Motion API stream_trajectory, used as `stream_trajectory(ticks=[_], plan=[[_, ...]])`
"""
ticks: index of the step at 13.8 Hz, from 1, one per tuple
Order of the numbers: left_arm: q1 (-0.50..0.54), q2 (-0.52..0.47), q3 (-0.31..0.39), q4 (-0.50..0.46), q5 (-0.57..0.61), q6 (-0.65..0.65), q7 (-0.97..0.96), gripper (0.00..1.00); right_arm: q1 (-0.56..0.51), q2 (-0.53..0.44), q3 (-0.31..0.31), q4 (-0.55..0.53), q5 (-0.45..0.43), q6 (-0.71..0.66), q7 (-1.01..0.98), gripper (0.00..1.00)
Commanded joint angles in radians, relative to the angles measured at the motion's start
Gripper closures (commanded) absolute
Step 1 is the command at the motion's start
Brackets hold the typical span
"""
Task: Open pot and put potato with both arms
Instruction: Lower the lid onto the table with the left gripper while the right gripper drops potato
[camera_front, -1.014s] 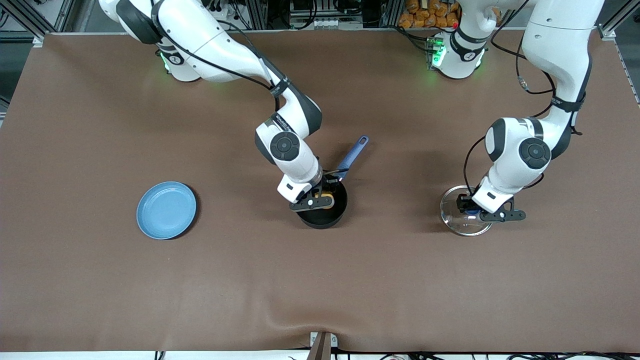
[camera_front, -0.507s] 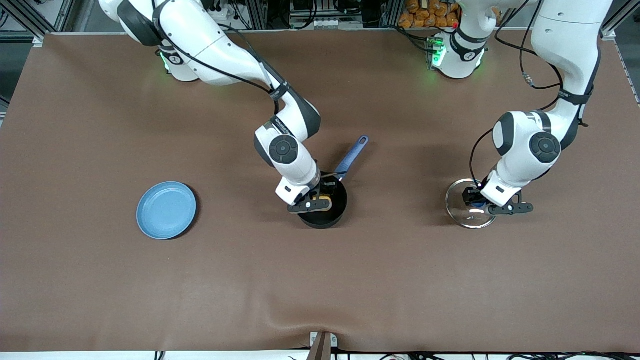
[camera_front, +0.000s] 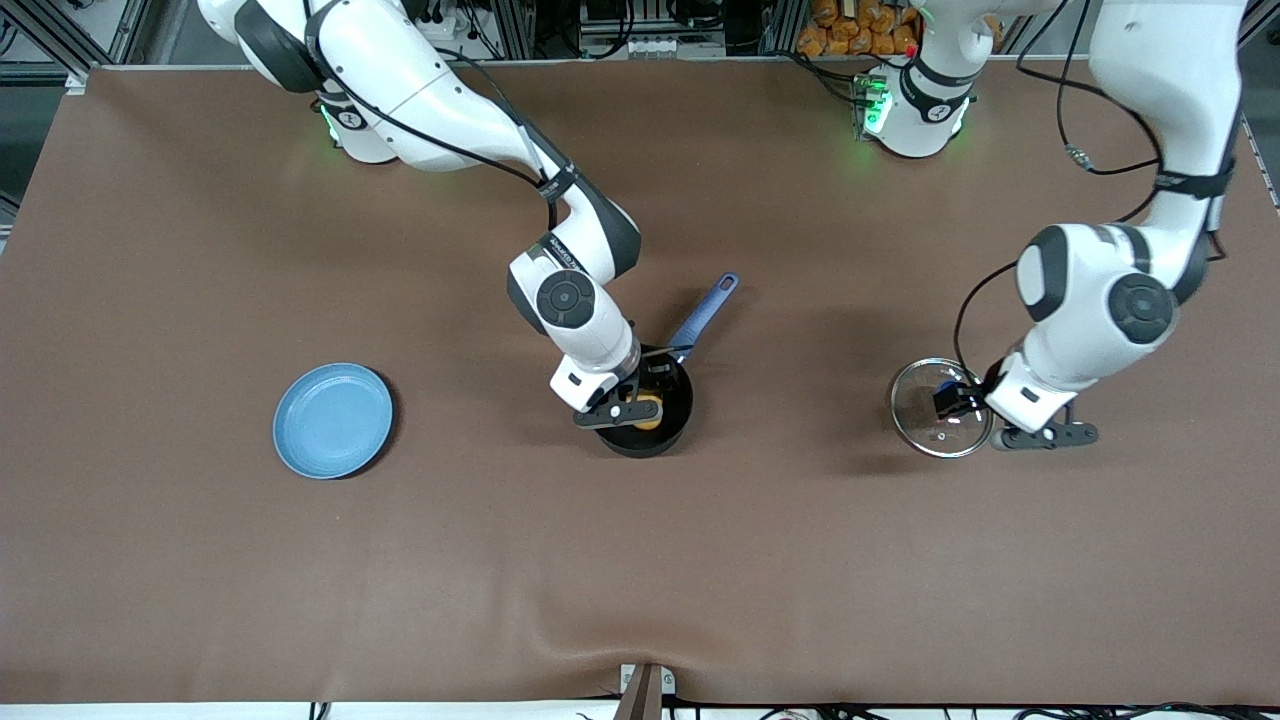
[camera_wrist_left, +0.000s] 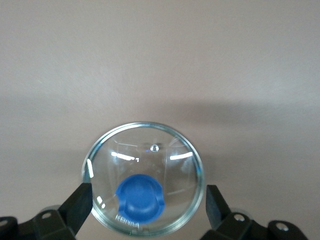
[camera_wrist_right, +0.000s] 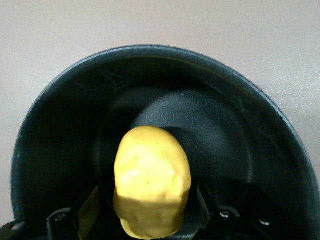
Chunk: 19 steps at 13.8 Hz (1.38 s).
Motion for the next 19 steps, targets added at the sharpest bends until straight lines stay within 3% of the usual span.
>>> stream_trajectory(ticks=[1,4,8,11,15,19], plan=[[0.002,-0.067,-0.013,0.137,-0.013,-0.215,-0.04,0.0,-0.001,-0.002,0.002,0.005,-0.012,0.003,0.024,0.02],[0.002,-0.087,-0.028,0.319,-0.01,-0.46,-0.067,0.0,-0.003,-0.002,0.002,0.006,-0.008,0.007,0.024,0.0],[0.003,-0.127,-0.025,0.503,-0.006,-0.672,-0.067,0.0,-0.017,-0.017,0.004,0.031,-0.017,0.003,0.011,0.0],[0.009,-0.194,-0.024,0.508,0.003,-0.723,-0.064,0.0,-0.041,-0.048,0.004,0.055,-0.017,-0.016,-0.002,0.0],[0.011,-0.251,-0.022,0.505,0.003,-0.772,-0.052,0.0,-0.112,-0.138,0.005,0.068,-0.012,-0.15,-0.103,0.0],[0.013,-0.275,-0.024,0.499,0.002,-0.829,-0.049,0.0,-0.24,-0.292,0.004,0.063,-0.012,-0.457,-0.185,0.0]])
